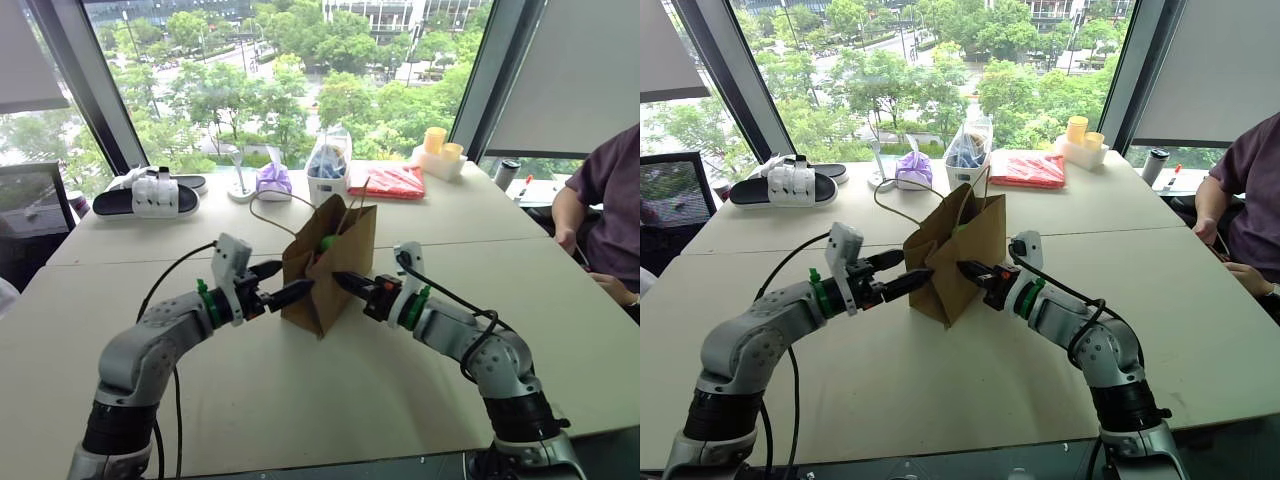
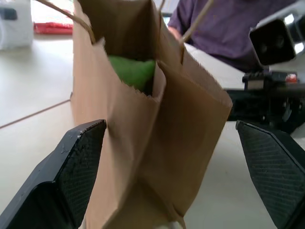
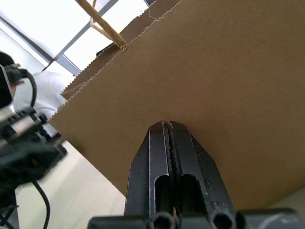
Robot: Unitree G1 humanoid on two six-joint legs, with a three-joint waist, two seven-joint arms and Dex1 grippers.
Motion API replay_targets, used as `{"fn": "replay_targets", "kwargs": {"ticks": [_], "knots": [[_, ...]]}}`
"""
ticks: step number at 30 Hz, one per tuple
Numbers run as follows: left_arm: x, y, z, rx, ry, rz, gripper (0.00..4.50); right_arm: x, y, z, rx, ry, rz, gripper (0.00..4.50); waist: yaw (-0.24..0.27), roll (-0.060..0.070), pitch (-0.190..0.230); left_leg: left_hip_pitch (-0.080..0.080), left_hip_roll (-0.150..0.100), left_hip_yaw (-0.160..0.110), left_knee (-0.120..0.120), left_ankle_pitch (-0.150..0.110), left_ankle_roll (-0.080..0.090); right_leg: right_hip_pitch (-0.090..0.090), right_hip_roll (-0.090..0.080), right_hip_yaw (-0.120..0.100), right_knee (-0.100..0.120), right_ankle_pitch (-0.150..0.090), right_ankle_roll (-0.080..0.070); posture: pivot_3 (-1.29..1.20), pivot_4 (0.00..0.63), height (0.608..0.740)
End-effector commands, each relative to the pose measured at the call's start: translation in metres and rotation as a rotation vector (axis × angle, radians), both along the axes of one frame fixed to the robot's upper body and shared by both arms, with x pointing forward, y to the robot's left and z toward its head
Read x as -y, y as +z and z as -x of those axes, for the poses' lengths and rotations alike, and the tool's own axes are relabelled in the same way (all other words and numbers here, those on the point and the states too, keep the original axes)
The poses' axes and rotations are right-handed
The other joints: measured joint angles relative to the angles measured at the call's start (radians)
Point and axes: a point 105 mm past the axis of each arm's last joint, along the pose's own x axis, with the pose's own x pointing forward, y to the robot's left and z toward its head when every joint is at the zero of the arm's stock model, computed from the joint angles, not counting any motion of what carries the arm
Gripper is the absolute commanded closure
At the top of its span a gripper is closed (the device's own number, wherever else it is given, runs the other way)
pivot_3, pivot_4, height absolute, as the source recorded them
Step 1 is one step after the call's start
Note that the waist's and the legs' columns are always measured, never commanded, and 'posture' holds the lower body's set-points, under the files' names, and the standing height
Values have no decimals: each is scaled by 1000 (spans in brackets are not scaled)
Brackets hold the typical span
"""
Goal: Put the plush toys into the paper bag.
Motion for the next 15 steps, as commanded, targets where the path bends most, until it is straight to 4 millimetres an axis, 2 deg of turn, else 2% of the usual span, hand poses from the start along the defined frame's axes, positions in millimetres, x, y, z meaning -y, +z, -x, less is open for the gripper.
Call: {"fn": "replay_targets", "kwargs": {"ticks": [1, 4, 10, 13, 15], "knots": [[9, 6, 1, 47, 2, 4, 0, -5, 15, 1, 57, 24, -9, 4463, 0, 0, 0, 0, 0, 0, 0, 0, 0, 0, 0, 0, 0, 0, 0, 0, 150, 740], [22, 0, 1, 16, -9, 25, 0, -9, 17, 2, 66, 33, -9, 4463, 2, 0, 0, 0, 0, 0, 0, 0, 0, 0, 0, 0, 0, 0, 0, 0, 150, 740], [26, -10, -8, 0, 35, 11, 0, -17, 21, 11, 81, 74, -15, 4463, 1, 0, 0, 0, 0, 0, 0, 0, 0, 0, 0, 0, 0, 0, 0, 0, 150, 740], [29, -10, -10, 14, 42, 7, 739, -18, 22, 17, 85, 92, -18, 4500, 1, 0, 0, 0, 0, 0, 1, 0, 0, 0, 0, 0, 0, 0, 0, 0, 150, 740], [29, -11, -11, 15, 45, 7, 1593, -18, 22, 18, 86, 97, -21, 4500, 1, 0, 0, 0, 0, 0, 1, 0, 0, 0, 0, 0, 0, 0, 0, 0, 150, 740]]}}
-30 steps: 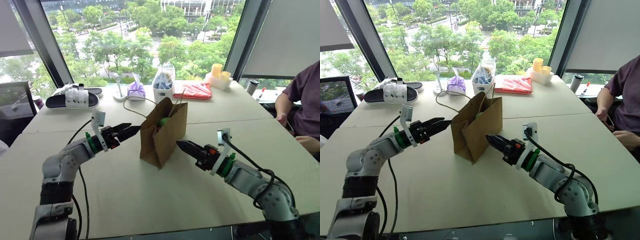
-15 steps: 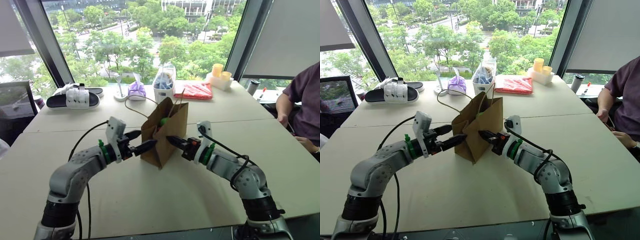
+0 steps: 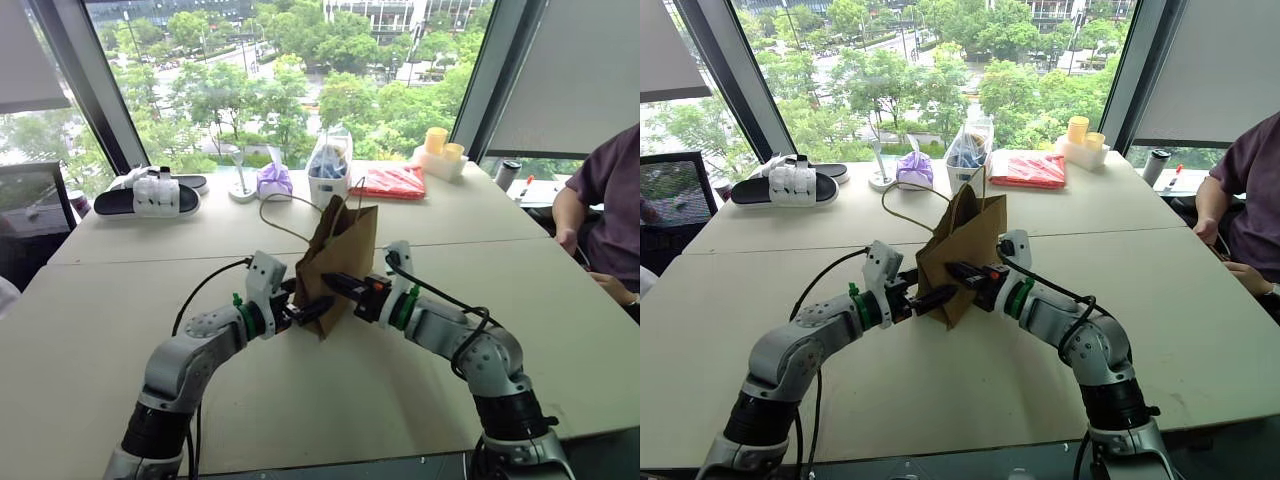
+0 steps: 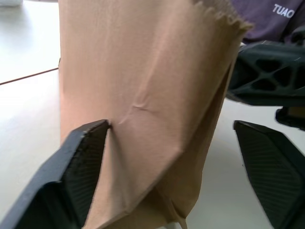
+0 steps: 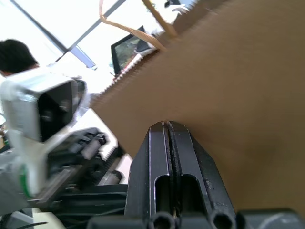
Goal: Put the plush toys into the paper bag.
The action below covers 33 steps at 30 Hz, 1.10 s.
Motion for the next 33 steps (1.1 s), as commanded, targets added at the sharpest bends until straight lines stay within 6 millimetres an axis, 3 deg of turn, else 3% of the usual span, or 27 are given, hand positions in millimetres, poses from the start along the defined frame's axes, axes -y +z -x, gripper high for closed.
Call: {"fn": "replay_targets", "kwargs": {"ticks": [1, 6, 9, 11, 14, 18, 24, 26, 33], "knots": [[3, 10, -3, 52, 1, 3, 2079, -3, 13, 8, 47, 30, -31, 4500, 0, 0, 0, 0, 0, 0, 0, 0, 0, 0, 0, 0, 0, 0, 0, 0, 150, 740], [4, 11, -7, 67, 23, 6, 4463, -6, 18, 21, 62, 77, -50, 4500, 1, 0, 0, 0, 0, 0, 0, 0, 0, 0, 0, 0, 0, 0, 0, 0, 150, 740], [4, 13, -9, 82, 32, 9, 4463, -5, 19, 26, 63, 90, -62, 4500, 1, 0, 0, 0, 0, 0, 0, 0, 0, 0, 0, 0, 0, 0, 0, 0, 150, 740], [6, 26, -8, 141, -6, 36, 4463, 3, 22, 32, 62, 102, -93, 4500, 3, 0, 0, 0, 0, 0, 0, 0, 0, 0, 0, 0, 0, 0, 0, 0, 150, 740], [10, 48, -1, 224, -119, 88, 4463, 17, 25, 42, 61, 122, -122, 4500, 4, 0, 0, -1, 0, 0, 0, 0, 0, 1, 0, -1, -1, 0, 0, 0, 150, 740], [15, 69, 6, 278, -413, 77, 4463, 44, 25, 59, 57, 137, -110, 4500, 4, 0, 0, -1, 0, 0, 1, 0, 0, 1, 0, -1, -1, 0, 0, 0, 150, 740], [26, 88, -13, 255, -577, 129, 4463, 63, 23, 78, 48, 115, -82, 4500, 1, 0, 0, 0, 0, 0, 1, 0, 1, 3, 0, -2, -2, 0, 0, 0, 150, 740], [29, 82, -21, 246, -585, 116, 4463, 64, 22, 85, 46, 102, -82, 4500, 0, 0, 0, 0, 0, 0, 1, -1, 1, 3, 0, -2, -2, 0, 0, 0, 150, 740], [23, 32, -41, 236, -574, -84, 4463, 55, 16, 106, 13, 67, -104, 4500, 6, -1, 0, 1, 0, 0, 2, -1, 2, 4, 0, -1, -2, 0, 1, 0, 150, 740]]}}
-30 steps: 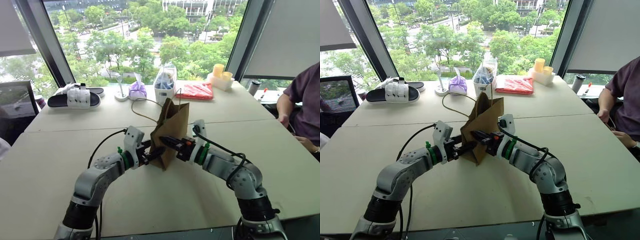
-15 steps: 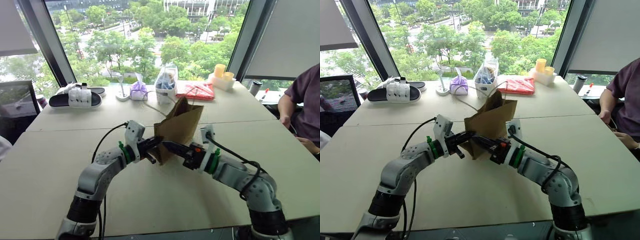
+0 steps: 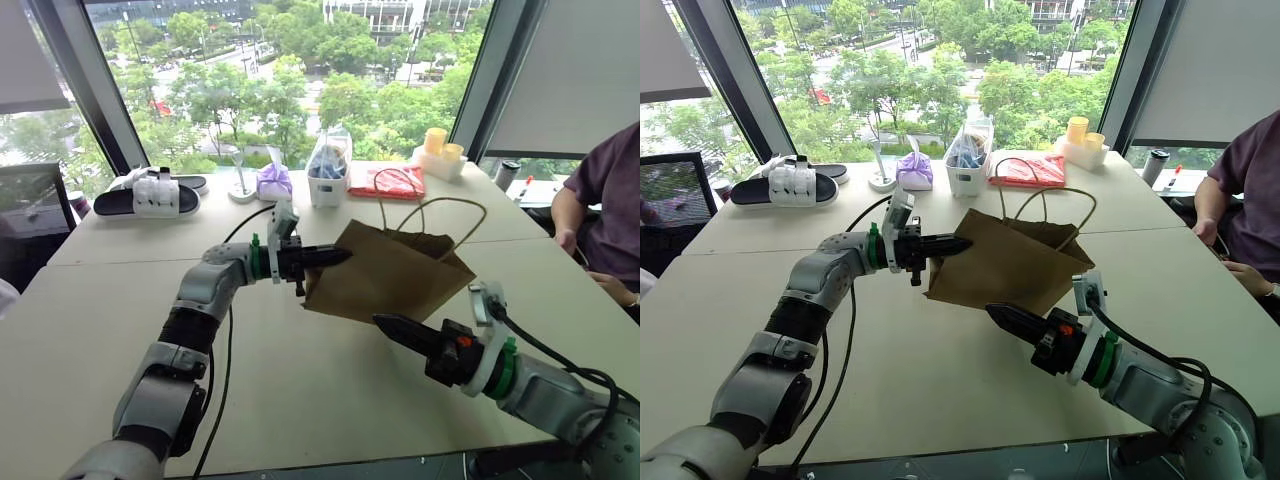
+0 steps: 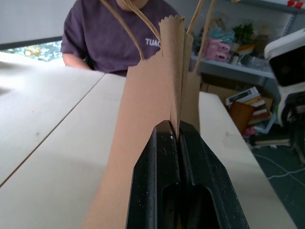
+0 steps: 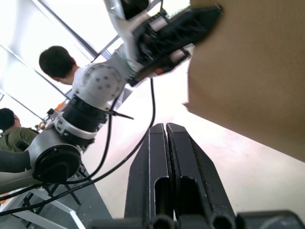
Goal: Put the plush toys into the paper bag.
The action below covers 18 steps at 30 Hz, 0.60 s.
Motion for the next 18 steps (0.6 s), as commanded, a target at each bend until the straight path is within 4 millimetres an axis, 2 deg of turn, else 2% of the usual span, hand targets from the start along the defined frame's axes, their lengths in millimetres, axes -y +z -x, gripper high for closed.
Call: {"fn": "replay_targets", "kwargs": {"ticks": [1, 4, 7, 9, 14, 18], "knots": [[-3, -16, -9, 75, 28, -100, 4463, -7, 9, 10, 35, 1, -25, 4500, 5, 0, 0, 0, 0, 0, 0, 0, 0, 0, 0, 0, 0, 0, 0, 0, 150, 740], [-11, -18, -23, 118, 123, -97, 4463, -8, 6, 9, 21, -14, -29, 4500, 15, -1, 0, 0, 0, 0, 2, 0, 0, 2, 0, 0, -1, 0, 0, 0, 150, 740], [-14, -19, -28, 148, 147, -122, 3636, -7, 3, 4, 11, -18, -12, 4500, 22, -1, 0, 0, 0, 0, 2, 0, 0, 2, 0, 0, -1, 0, 0, 0, 150, 740], [-16, -17, -27, 154, 146, -112, 2782, -6, -1, 1, 6, -16, 11, 4500, 21, -1, 0, 0, 0, -1, 1, 0, 0, 1, 0, 0, -1, 0, 0, 0, 150, 740], [-25, -9, -26, 175, 177, -91, 324, -8, -5, -2, -9, 26, 29, 4500, 19, -1, 0, 0, 0, -1, 1, 0, 0, 1, 0, -1, 0, 0, 0, 0, 150, 740], [-51, -9, -19, 198, 243, -157, 324, -7, -9, -7, -9, 28, 60, 4500, 8, -1, 0, 0, 0, -1, 0, 0, 0, 0, 0, -1, 0, 0, 0, 0, 150, 740]]}}
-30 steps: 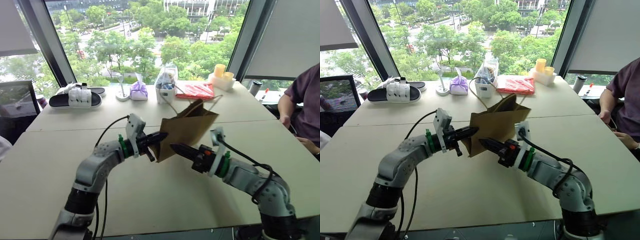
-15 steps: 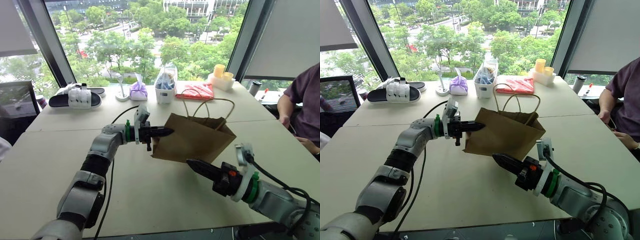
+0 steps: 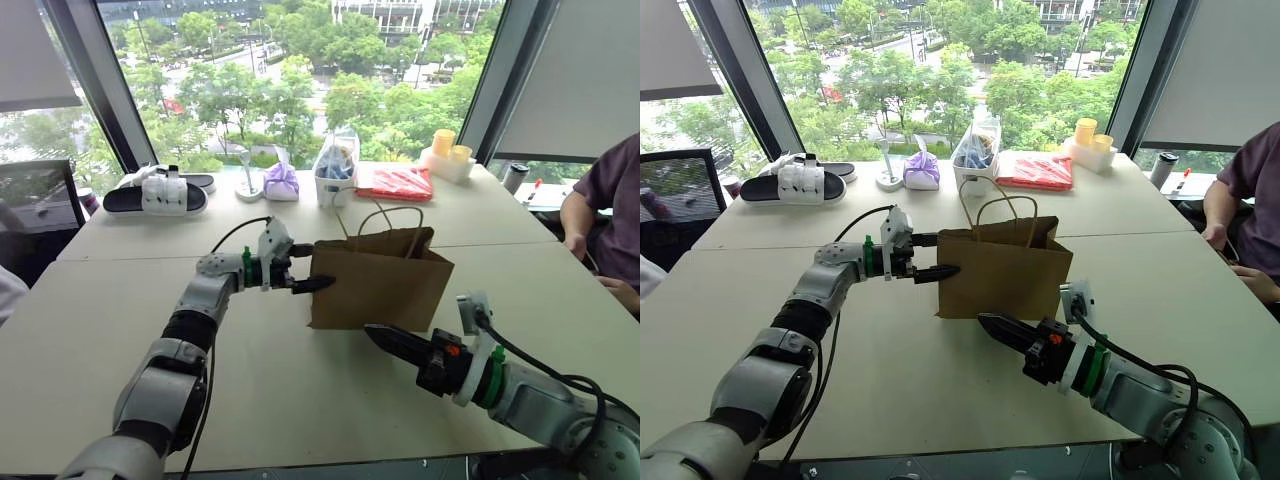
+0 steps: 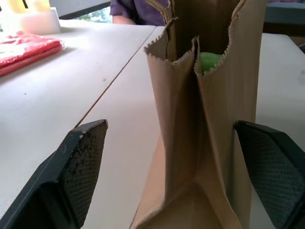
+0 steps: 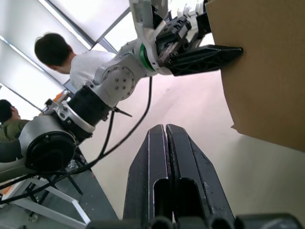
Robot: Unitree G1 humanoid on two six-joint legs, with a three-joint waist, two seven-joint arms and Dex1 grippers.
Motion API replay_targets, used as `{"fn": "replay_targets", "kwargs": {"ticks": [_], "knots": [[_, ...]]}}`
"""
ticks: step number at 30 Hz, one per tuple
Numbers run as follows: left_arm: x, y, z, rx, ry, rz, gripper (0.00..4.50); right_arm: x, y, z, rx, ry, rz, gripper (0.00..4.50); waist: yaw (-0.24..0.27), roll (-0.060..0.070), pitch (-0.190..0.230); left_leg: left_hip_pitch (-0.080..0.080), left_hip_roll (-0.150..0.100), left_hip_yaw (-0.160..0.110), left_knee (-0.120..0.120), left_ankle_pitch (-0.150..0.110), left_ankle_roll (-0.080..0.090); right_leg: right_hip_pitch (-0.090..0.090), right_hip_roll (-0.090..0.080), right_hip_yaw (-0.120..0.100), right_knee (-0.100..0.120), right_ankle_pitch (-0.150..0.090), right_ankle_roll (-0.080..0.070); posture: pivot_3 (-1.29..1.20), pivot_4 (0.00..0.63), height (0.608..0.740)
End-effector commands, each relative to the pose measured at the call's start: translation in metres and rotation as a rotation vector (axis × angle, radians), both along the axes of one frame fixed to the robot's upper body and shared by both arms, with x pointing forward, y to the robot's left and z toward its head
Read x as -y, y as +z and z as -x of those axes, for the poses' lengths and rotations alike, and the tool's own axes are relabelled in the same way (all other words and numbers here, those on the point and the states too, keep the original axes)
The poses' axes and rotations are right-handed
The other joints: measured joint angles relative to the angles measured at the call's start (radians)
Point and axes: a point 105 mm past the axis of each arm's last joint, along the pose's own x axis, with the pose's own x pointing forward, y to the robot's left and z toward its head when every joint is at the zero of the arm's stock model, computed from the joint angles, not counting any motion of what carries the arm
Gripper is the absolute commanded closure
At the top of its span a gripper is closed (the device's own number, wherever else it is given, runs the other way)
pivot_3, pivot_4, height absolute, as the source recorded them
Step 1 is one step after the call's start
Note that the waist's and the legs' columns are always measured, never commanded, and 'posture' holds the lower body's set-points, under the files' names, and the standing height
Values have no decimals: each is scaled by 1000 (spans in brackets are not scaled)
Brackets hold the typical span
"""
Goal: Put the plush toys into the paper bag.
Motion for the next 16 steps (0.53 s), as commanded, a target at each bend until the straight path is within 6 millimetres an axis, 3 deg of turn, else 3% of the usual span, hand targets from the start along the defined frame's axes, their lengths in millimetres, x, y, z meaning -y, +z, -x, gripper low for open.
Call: {"fn": "replay_targets", "kwargs": {"ticks": [1, 5, 8, 11, 16], "knots": [[-26, 16, 4, 25, 89, 10, 324, 2, 5, -1, 32, 6, 2, 4500, -5, 0, 0, 0, 0, 0, 0, 0, 0, 0, 0, 0, 0, 0, 0, 0, 150, 740], [-69, 14, 27, -83, 233, 89, 324, 10, -1, -3, 25, 6, 40, 4500, -19, 0, 0, 0, 1, -1, -2, 0, 0, -3, 0, 1, 1, 0, 0, 0, 150, 740], [-92, -3, 55, -195, 358, 137, 324, 18, -6, -10, 45, -18, 82, 4500, -18, 1, 0, 0, 3, -1, -2, -1, 1, -4, 0, 1, 2, 0, 0, 0, 150, 740], [-100, -23, 89, -273, 444, 145, 324, 26, -7, -21, 85, -68, 115, 4500, -10, 1, 0, 0, 6, 0, -1, -1, 1, -3, 0, 2, 1, 0, 0, 0, 150, 740], [-98, -35, 126, -335, 582, 221, 324, 26, -22, -20, 70, -35, 142, 4500, 12, 0, 0, 0, 6, 1, 0, -1, 1, 0, 0, 1, -1, 0, -1, 0, 150, 740]]}}
